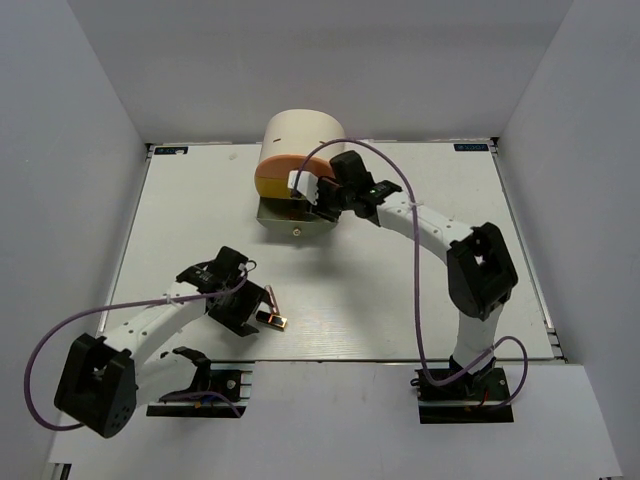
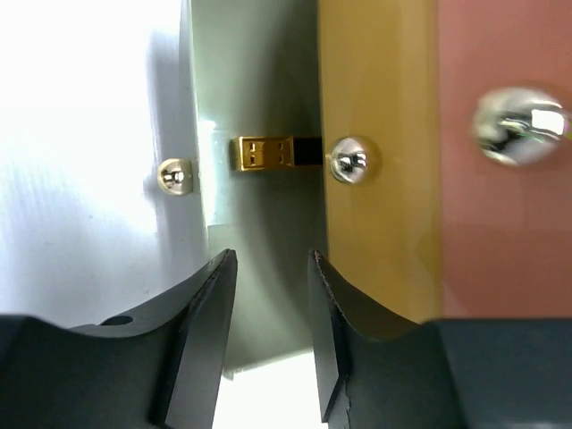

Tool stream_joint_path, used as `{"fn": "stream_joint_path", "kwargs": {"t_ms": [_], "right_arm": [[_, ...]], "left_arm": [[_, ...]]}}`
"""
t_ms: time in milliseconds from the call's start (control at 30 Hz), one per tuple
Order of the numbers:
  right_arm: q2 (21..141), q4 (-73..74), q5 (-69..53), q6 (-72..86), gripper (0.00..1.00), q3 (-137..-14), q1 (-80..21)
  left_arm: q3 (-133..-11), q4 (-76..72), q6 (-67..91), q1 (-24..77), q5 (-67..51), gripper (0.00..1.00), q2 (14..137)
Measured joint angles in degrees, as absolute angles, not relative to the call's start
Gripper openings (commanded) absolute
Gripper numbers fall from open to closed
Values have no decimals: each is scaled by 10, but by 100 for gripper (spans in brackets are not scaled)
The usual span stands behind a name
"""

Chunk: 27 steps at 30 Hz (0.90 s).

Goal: Organize the makeup

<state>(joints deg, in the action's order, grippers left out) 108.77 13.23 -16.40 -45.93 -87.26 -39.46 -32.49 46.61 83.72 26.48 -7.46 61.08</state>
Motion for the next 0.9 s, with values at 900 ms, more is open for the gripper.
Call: {"fn": "stream_joint_path", "kwargs": {"t_ms": [900], "right_arm": [[970, 94, -227, -396, 42, -762, -386]], "left_arm": [[-401, 479, 790, 265, -78, 56, 751]]}}
